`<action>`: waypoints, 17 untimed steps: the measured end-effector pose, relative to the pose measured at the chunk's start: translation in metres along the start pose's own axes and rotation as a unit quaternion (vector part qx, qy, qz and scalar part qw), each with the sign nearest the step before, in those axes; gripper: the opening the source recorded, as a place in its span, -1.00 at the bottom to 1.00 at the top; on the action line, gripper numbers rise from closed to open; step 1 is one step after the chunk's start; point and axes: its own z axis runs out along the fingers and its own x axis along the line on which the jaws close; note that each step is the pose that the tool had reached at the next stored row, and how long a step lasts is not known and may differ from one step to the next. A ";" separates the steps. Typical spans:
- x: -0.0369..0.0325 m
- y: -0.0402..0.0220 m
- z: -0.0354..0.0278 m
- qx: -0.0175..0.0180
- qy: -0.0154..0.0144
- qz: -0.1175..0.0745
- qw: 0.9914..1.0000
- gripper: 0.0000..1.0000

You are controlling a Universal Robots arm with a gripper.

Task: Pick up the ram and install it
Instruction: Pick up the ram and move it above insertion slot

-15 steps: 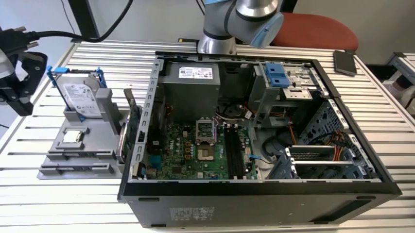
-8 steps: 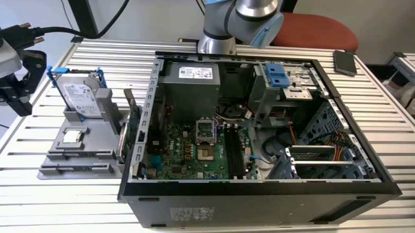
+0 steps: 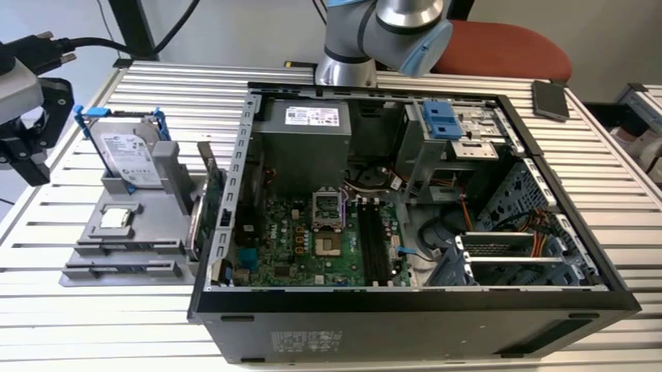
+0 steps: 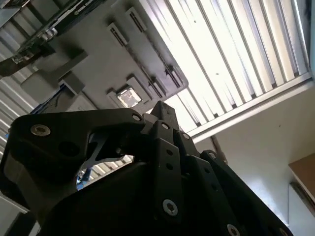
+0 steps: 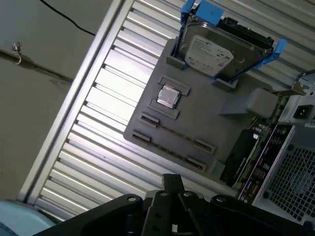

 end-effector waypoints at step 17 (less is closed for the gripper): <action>0.0004 0.0003 0.0001 0.000 0.006 -0.129 0.992 -1.00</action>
